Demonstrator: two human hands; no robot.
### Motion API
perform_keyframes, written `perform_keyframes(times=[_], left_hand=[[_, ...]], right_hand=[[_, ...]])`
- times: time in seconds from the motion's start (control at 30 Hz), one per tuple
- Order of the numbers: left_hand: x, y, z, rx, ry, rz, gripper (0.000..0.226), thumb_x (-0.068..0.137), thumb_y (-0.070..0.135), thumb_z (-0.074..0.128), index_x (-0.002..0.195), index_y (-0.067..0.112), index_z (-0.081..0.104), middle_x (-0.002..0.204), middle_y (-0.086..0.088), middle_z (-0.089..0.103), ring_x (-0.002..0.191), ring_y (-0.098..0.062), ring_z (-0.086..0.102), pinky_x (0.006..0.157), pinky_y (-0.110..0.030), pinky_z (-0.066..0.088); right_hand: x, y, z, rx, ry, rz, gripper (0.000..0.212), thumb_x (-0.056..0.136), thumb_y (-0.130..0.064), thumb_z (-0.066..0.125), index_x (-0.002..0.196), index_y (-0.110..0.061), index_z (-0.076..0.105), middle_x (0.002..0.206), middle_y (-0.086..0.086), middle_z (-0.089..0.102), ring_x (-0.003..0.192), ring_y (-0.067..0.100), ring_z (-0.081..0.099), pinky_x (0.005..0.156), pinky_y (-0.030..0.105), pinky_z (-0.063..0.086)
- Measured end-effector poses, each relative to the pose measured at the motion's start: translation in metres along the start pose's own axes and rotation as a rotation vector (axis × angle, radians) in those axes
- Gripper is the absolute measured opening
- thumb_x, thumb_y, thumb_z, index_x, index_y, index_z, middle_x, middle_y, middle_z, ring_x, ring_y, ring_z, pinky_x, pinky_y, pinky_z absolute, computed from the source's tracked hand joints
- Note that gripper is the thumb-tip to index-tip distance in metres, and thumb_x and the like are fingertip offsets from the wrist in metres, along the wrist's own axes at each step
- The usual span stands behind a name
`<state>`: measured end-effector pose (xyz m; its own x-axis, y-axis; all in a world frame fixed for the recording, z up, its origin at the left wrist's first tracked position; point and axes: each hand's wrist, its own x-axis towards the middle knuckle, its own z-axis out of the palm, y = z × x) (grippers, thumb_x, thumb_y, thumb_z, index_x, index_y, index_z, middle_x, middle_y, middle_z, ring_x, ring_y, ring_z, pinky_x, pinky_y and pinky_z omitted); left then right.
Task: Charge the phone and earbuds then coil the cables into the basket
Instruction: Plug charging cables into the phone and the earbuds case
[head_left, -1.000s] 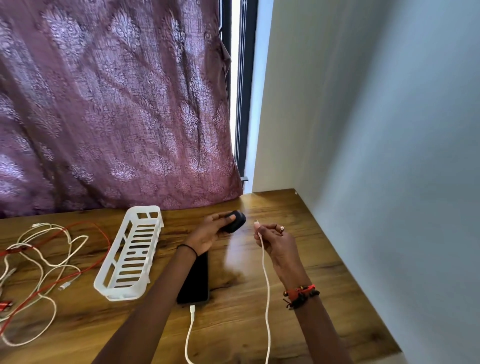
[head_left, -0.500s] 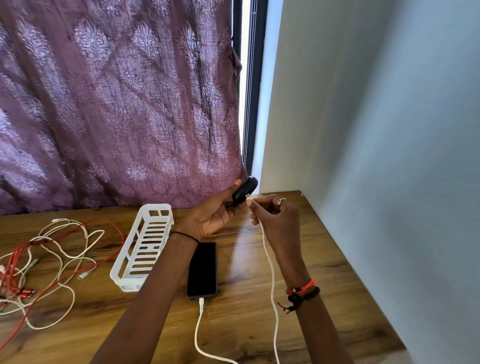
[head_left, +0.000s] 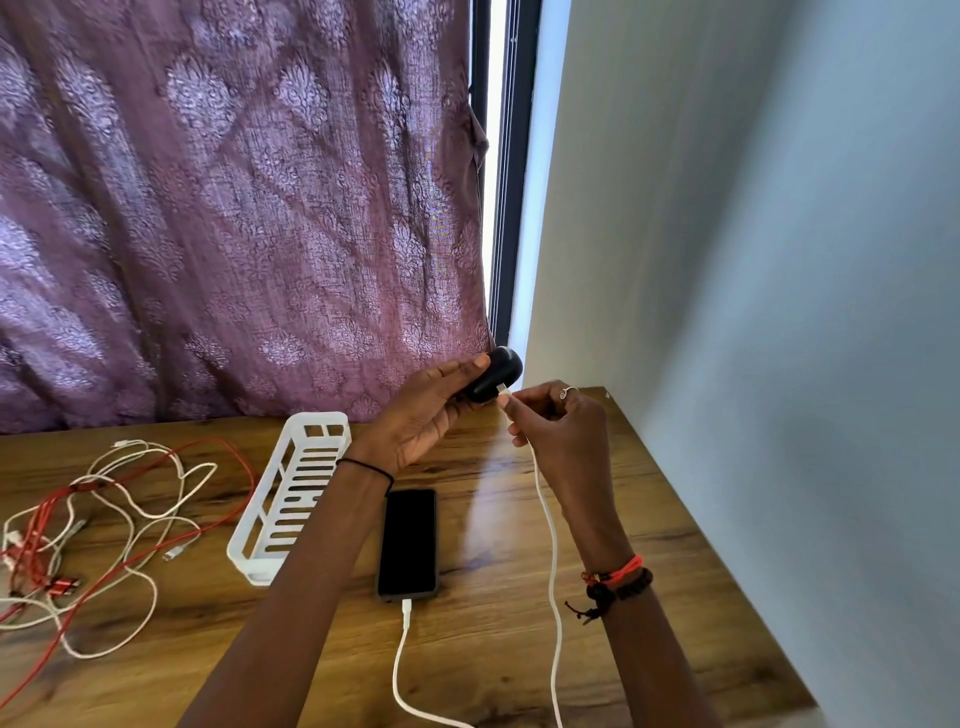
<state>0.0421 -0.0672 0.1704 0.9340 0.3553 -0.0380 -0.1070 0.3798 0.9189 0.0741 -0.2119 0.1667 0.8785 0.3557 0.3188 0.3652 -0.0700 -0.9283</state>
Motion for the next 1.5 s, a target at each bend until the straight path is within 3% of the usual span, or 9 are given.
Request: perform_keyframes(times=[0.17, 0.27, 0.6, 0.8, 0.93, 1.03, 1.17, 1.3, 1.5], left_hand=[[-0.002, 0.004, 0.002, 0.086, -0.007, 0.061, 0.022, 0.09, 0.005, 0.054, 0.109, 0.003, 0.063, 0.088, -0.002, 0.073, 0.083, -0.011, 0.069, 0.077, -0.025, 0.057], [-0.003, 0.005, 0.005, 0.149, 0.018, 0.104, 0.027, 0.087, 0.005, 0.058, 0.114, 0.003, 0.062, 0.094, -0.004, 0.071, 0.085, -0.011, 0.069, 0.071, -0.019, 0.056], [0.004, 0.003, 0.008, 0.453, 0.085, 0.215, 0.03, 0.081, 0.014, 0.069, 0.11, 0.019, 0.066, 0.1, -0.004, 0.07, 0.097, -0.012, 0.064, 0.086, -0.021, 0.052], [0.014, -0.016, 0.001, 0.573, 0.06, 0.207, 0.035, 0.082, 0.012, 0.067, 0.118, 0.01, 0.063, 0.11, -0.004, 0.067, 0.095, -0.005, 0.061, 0.079, -0.009, 0.049], [0.02, -0.044, -0.015, 0.654, 0.076, 0.112, 0.035, 0.083, 0.014, 0.067, 0.118, 0.011, 0.063, 0.107, -0.003, 0.067, 0.086, 0.001, 0.06, 0.069, -0.003, 0.045], [0.022, -0.07, -0.026, 0.676, 0.044, 0.031, 0.035, 0.084, 0.012, 0.066, 0.119, 0.007, 0.062, 0.112, -0.009, 0.067, 0.092, -0.009, 0.061, 0.073, -0.006, 0.047], [0.019, -0.099, -0.038, 0.713, -0.009, -0.072, 0.035, 0.086, 0.017, 0.064, 0.12, 0.01, 0.061, 0.112, -0.007, 0.066, 0.093, -0.007, 0.06, 0.076, -0.008, 0.047], [0.014, -0.123, -0.054, 0.772, -0.112, -0.245, 0.056, 0.082, 0.021, 0.069, 0.133, 0.012, 0.047, 0.123, -0.003, 0.058, 0.112, -0.012, 0.055, 0.099, -0.025, 0.044], [0.012, -0.158, -0.068, 1.219, -0.223, -0.208, 0.036, 0.079, 0.004, 0.063, 0.114, 0.012, 0.061, 0.11, -0.007, 0.063, 0.103, -0.019, 0.057, 0.095, -0.039, 0.047]], right_hand=[[0.003, 0.001, -0.003, -0.059, -0.039, -0.009, 0.014, 0.08, -0.024, 0.072, 0.07, -0.02, 0.063, 0.057, -0.004, 0.065, 0.048, 0.003, 0.06, 0.06, 0.018, 0.052], [0.004, 0.004, -0.003, -0.063, -0.016, -0.02, 0.015, 0.08, -0.024, 0.072, 0.069, -0.023, 0.062, 0.058, -0.004, 0.066, 0.05, 0.005, 0.062, 0.064, 0.021, 0.054], [0.002, 0.02, 0.008, 0.068, 0.091, 0.025, 0.014, 0.079, -0.021, 0.072, 0.071, -0.022, 0.062, 0.063, -0.001, 0.067, 0.057, 0.014, 0.066, 0.061, 0.027, 0.056], [0.007, 0.051, 0.012, 0.159, -0.015, 0.245, 0.017, 0.079, -0.029, 0.072, 0.084, -0.015, 0.063, 0.081, 0.009, 0.07, 0.077, 0.027, 0.069, 0.076, 0.043, 0.058], [0.018, 0.069, 0.008, 0.35, -0.096, 0.453, 0.032, 0.086, -0.029, 0.065, 0.109, -0.01, 0.054, 0.1, 0.012, 0.066, 0.082, 0.021, 0.066, 0.068, 0.029, 0.057], [0.018, 0.092, 0.009, 0.409, -0.139, 0.509, 0.02, 0.09, -0.013, 0.059, 0.109, -0.007, 0.056, 0.104, 0.017, 0.064, 0.084, 0.022, 0.065, 0.077, 0.031, 0.056], [0.008, 0.127, 0.017, 0.456, -0.145, 0.62, 0.016, 0.09, 0.0, 0.055, 0.106, -0.003, 0.056, 0.106, 0.02, 0.063, 0.089, 0.025, 0.065, 0.081, 0.032, 0.054], [-0.002, 0.163, 0.026, 0.436, -0.1, 0.713, 0.018, 0.089, 0.004, 0.053, 0.106, 0.001, 0.054, 0.109, 0.025, 0.062, 0.088, 0.027, 0.064, 0.077, 0.031, 0.054], [-0.022, 0.204, 0.04, 0.309, -0.071, 0.801, 0.011, 0.089, 0.004, 0.054, 0.091, -0.007, 0.056, 0.106, 0.023, 0.063, 0.094, 0.031, 0.066, 0.075, 0.034, 0.057]])
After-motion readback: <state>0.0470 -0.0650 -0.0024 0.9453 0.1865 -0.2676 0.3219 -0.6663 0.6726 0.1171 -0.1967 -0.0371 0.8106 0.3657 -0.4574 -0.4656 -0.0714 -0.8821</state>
